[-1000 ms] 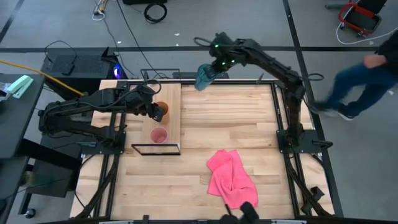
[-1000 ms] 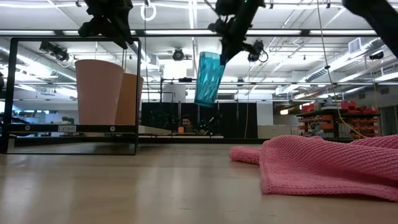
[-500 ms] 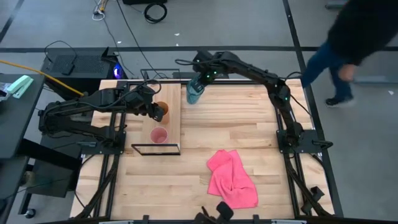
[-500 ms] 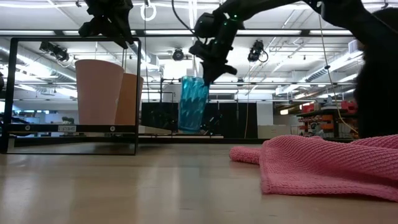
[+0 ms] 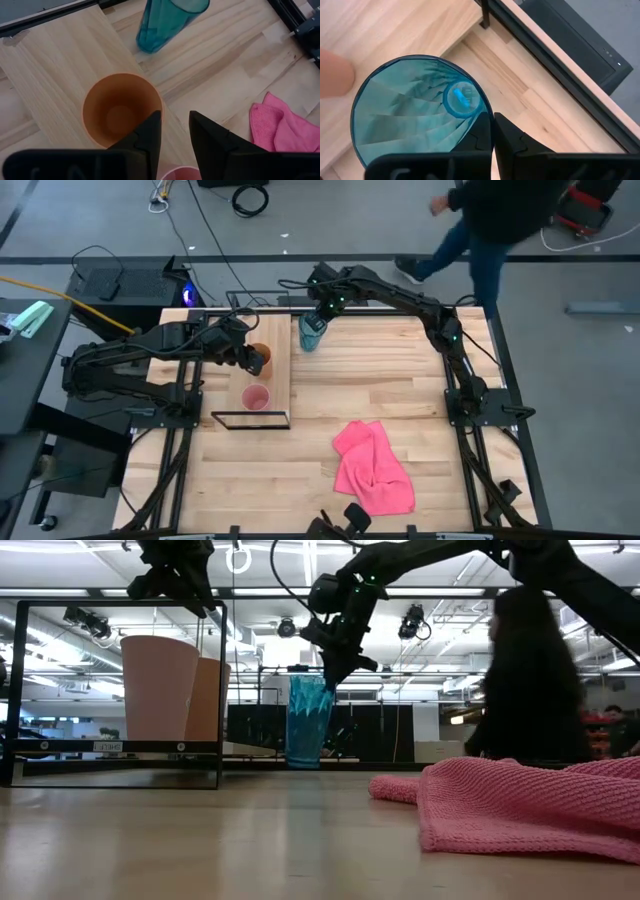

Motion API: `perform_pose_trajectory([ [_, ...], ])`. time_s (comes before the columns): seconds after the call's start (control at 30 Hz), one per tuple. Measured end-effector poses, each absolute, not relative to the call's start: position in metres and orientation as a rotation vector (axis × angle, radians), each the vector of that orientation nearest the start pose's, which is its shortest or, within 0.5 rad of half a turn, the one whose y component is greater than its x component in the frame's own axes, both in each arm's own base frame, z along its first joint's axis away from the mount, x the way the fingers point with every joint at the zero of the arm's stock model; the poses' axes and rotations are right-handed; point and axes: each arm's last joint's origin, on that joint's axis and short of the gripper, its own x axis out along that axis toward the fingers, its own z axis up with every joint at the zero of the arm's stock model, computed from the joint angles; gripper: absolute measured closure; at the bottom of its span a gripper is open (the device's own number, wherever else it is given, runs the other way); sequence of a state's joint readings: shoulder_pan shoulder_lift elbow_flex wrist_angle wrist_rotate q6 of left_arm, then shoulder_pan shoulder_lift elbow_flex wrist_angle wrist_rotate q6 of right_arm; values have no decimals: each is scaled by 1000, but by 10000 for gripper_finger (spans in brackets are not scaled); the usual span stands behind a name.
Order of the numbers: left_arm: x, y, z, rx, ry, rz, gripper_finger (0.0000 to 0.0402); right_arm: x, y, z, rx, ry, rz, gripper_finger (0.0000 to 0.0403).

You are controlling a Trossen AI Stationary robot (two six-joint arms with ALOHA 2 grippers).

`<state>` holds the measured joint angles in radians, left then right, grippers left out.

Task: Stack small to large cups/mugs on shelf
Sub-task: Put the blue cup on the shelf

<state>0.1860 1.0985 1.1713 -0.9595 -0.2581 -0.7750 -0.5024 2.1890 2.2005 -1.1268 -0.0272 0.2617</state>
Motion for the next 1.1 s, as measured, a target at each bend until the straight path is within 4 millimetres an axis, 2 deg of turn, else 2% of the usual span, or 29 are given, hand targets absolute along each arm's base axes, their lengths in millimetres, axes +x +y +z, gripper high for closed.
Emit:
perform_pose_trajectory([
  [0.5, 196, 45, 343, -674, 674, 744, 294, 404, -221, 292, 525, 1047, -565, 397],
  [1.1, 199, 45, 345, -679, 638, 731, 294, 404, -220, 291, 527, 1046, -560, 365],
])
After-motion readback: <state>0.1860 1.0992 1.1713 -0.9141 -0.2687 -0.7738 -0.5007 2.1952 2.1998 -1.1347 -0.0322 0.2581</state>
